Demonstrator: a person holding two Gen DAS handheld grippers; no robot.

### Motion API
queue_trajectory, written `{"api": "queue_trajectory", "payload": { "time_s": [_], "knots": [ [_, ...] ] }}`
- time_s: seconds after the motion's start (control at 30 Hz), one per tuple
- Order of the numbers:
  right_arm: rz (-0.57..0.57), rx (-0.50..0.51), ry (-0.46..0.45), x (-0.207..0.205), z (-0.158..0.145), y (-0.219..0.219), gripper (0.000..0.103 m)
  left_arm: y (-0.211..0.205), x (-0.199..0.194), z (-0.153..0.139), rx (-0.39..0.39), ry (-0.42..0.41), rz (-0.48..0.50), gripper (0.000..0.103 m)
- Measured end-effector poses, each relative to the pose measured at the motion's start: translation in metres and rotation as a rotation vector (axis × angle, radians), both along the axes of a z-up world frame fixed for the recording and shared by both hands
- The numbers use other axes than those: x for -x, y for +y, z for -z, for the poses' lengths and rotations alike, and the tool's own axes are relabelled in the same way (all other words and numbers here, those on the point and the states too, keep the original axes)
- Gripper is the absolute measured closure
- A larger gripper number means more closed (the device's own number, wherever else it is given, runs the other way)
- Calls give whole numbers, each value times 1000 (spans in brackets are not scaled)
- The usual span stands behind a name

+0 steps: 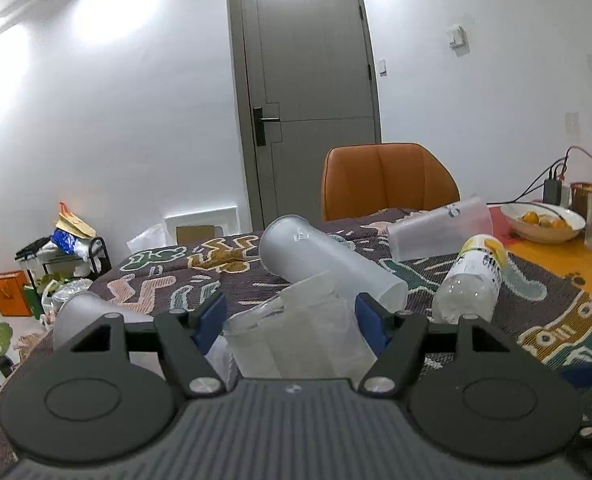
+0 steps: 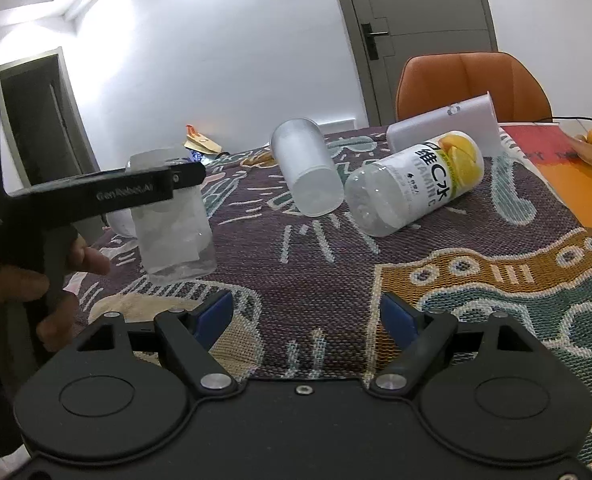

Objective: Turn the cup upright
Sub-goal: 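Rotate the clear cup rim-up with the left tool, then lower the upright cup onto the blanket and open the left tool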

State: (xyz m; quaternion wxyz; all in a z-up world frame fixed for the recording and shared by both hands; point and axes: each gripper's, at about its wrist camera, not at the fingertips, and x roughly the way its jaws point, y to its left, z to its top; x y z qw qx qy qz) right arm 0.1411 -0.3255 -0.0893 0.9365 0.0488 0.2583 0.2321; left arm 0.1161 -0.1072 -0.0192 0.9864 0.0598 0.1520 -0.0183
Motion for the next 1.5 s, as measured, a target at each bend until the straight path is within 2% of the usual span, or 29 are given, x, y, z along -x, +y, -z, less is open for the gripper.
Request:
{"api": "queue_trajectory", "payload": {
  "time_s": [0.23, 0.47, 0.6, 1.03, 1.33, 1.5],
  "knots": [
    [13, -1, 2, 2, 0, -5, 22, -18, -2, 8, -66, -11, 7, 32],
    [6, -5, -1, 3, 0, -4, 22, -22, 13, 5, -59, 1, 59, 30],
    [-1, -5, -7, 6, -2, -3, 22, -18, 20, 1, -13, 31, 85, 29],
    [-24, 8, -33, 16, -12, 4, 22, -5, 37, -22, 78, 28, 100, 25],
    [-40, 22, -48, 24, -20, 13, 22, 21, 57, -33, 157, 1, 61, 13],
    [-47, 29, -59, 32, -25, 19, 15, 39, 71, -34, 194, 11, 37, 9]
  ]
}}
